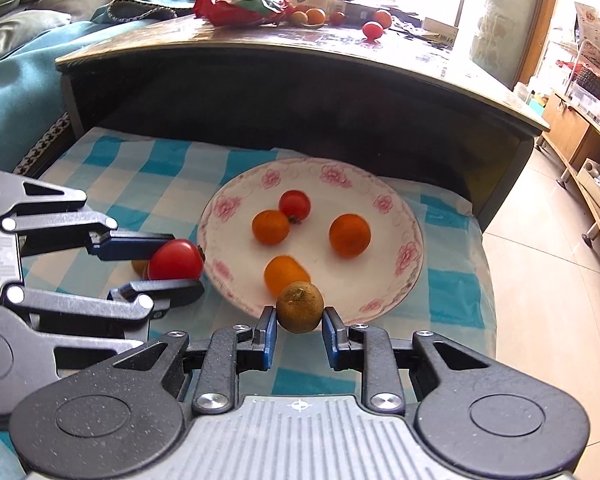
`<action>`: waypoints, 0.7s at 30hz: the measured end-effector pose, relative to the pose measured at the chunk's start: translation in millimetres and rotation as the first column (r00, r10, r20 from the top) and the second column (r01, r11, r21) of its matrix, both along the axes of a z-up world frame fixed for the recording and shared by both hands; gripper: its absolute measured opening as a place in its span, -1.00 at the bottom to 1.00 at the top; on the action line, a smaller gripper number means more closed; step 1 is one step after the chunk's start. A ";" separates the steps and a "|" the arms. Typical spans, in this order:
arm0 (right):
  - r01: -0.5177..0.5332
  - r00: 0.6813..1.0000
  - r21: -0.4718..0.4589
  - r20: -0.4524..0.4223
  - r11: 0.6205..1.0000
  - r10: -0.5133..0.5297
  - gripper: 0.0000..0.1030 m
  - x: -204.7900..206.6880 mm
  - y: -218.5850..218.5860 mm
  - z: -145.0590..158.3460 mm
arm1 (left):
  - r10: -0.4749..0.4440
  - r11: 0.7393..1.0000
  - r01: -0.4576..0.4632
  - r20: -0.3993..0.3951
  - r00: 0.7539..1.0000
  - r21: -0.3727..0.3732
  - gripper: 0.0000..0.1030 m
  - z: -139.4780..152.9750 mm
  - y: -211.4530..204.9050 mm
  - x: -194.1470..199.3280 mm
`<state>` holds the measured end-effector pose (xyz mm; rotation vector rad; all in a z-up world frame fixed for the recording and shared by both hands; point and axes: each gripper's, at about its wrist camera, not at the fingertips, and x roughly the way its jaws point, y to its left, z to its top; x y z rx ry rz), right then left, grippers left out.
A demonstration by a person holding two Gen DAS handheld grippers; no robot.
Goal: Organize fruits
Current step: 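Carry the tomato and brown fruit over the white bowl and lower them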
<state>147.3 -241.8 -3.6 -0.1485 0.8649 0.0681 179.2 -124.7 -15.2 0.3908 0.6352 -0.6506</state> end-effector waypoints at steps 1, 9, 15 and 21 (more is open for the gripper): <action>0.005 1.000 -0.002 0.002 1.000 -0.005 -0.63 2.1 -1.6 -0.3 | 0.004 1.000 -0.004 0.003 1.000 0.002 -0.28 -0.7 -1.4 2.6; 0.022 1.000 -0.021 -0.002 1.000 -0.022 -0.63 14.6 -9.7 -8.1 | 0.045 0.999 -0.045 0.005 0.999 -0.014 -0.28 -4.1 -5.9 20.2; 0.014 1.000 -0.031 -0.002 0.999 -0.014 -0.63 24.7 -9.4 -11.5 | 0.058 0.998 -0.058 -0.001 0.998 0.000 -0.28 -12.0 -8.8 26.2; 0.003 1.000 -0.057 0.011 0.998 -0.002 -0.62 32.8 -6.5 -14.5 | 0.054 0.998 -0.054 -0.007 0.998 0.006 -0.28 -18.5 -16.0 29.1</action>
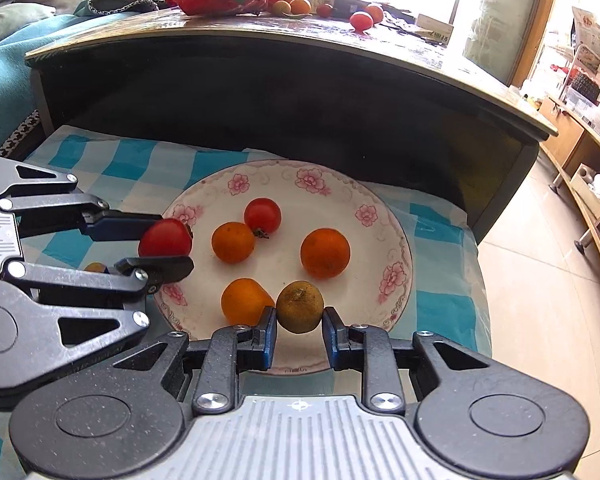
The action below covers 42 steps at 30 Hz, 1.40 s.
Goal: Organize fruits
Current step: 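Carry the tomato and brown fruit over the white bowl and lower them, then open both grippers to release the tomato and brown fruit into the bowl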
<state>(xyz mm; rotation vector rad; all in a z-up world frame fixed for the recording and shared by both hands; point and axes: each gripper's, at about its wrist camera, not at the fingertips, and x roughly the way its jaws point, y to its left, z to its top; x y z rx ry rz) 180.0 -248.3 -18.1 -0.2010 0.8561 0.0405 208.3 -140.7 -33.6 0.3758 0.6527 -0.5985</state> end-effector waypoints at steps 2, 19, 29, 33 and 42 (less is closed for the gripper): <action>0.004 1.000 0.006 0.004 1.000 -0.004 -0.62 3.3 -1.0 0.2 | -0.001 1.000 0.001 -0.002 1.000 0.000 -0.28 -1.5 -1.9 1.1; 0.018 0.999 0.006 0.026 1.000 -0.018 -0.62 22.5 -10.2 -10.2 | 0.031 1.000 -0.031 -0.003 1.000 0.002 -0.28 -10.4 -9.9 15.9; 0.026 0.999 0.042 0.026 0.999 -0.027 -0.60 28.8 -16.9 -18.0 | 0.050 0.999 -0.050 -0.007 0.999 -0.005 -0.27 -11.9 -12.6 18.2; 0.023 0.999 0.048 0.027 0.999 -0.024 -0.60 29.5 -16.6 -18.2 | 0.054 0.999 -0.054 -0.004 0.999 -0.003 -0.27 -11.0 -12.8 17.8; 0.023 0.999 0.045 0.040 0.999 -0.025 -0.52 27.4 -15.3 -13.0 | 0.060 0.998 -0.060 0.010 0.998 0.005 -0.25 -6.1 -12.6 16.1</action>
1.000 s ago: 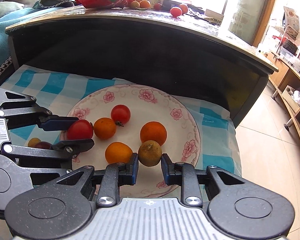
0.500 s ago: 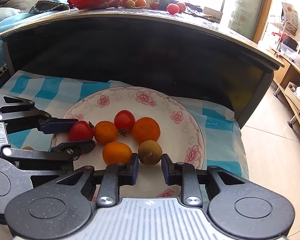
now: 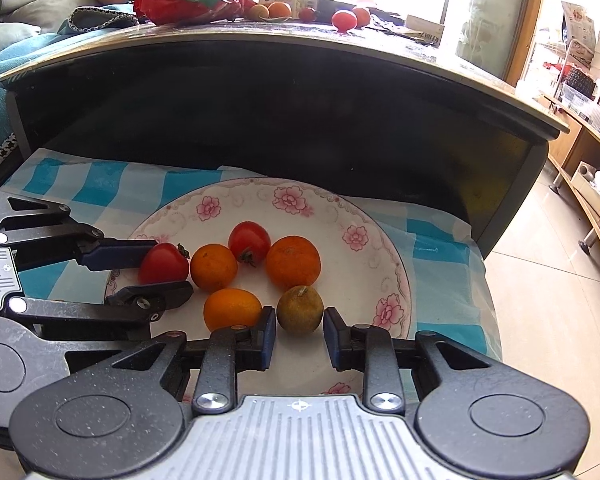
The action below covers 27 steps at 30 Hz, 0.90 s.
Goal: Organize fruits
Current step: 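Open both grippers to release the tomato and brown fruit into the bowl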
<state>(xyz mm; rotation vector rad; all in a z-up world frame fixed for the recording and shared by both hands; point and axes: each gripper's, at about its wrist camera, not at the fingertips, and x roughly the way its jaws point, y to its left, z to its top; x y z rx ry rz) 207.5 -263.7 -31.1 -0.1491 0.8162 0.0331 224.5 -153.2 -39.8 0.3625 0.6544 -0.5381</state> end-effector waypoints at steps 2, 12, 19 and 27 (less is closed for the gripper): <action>0.000 1.000 0.000 0.004 1.000 0.000 -0.50 -0.2 0.5 2.2 | -0.001 1.000 0.001 0.004 1.000 0.001 -0.25 0.9 0.5 -0.3; -0.005 1.000 -0.004 0.017 1.000 0.005 -0.42 -2.9 1.0 12.9 | 0.003 1.000 -0.003 0.027 1.000 0.004 -0.25 12.2 4.9 -7.4; -0.010 0.999 -0.012 0.036 1.000 0.010 -0.35 -6.6 5.4 21.8 | 0.014 1.000 -0.014 0.042 0.999 0.003 -0.25 20.4 10.9 -11.4; -0.008 0.999 -0.016 0.047 1.000 0.009 -0.32 -10.5 8.6 28.3 | 0.024 1.000 -0.023 0.045 0.999 -0.005 -0.25 26.9 16.6 -16.1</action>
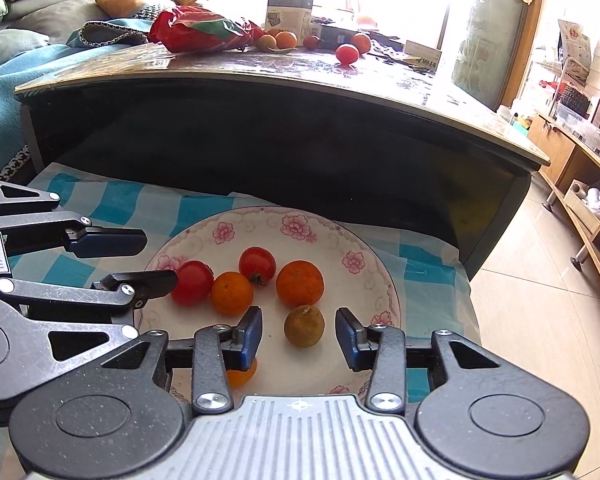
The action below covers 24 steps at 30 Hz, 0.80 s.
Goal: Organize fruits
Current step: 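Open both grippers to release the tomato and brown fruit into the bowl, then grasp the dark red plum with the right gripper while the left gripper grasps the small brown fruit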
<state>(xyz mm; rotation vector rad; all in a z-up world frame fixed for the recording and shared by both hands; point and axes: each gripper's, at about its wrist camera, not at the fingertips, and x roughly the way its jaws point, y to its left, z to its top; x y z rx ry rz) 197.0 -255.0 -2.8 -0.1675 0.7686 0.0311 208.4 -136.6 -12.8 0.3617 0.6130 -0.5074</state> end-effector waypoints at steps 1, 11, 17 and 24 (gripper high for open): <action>0.000 1.000 0.001 0.001 1.000 0.000 -0.32 -0.8 0.0 1.0 | 0.001 1.000 -0.001 -0.001 1.000 -0.003 -0.25 1.2 1.4 -1.0; 0.012 1.000 -0.017 0.016 1.000 -0.012 -0.32 -12.2 1.6 11.7 | 0.007 1.000 -0.007 0.012 1.000 0.000 -0.24 12.8 16.2 -12.9; 0.032 0.999 -0.015 0.010 0.999 -0.032 -0.30 -14.3 -3.4 14.0 | 0.012 1.000 -0.012 0.006 1.000 0.010 -0.24 14.6 28.2 -18.4; 0.033 0.999 0.005 0.007 0.999 -0.033 -0.29 -19.2 -5.2 16.8 | 0.023 0.999 -0.022 -0.031 0.999 0.026 -0.23 7.8 45.5 -23.6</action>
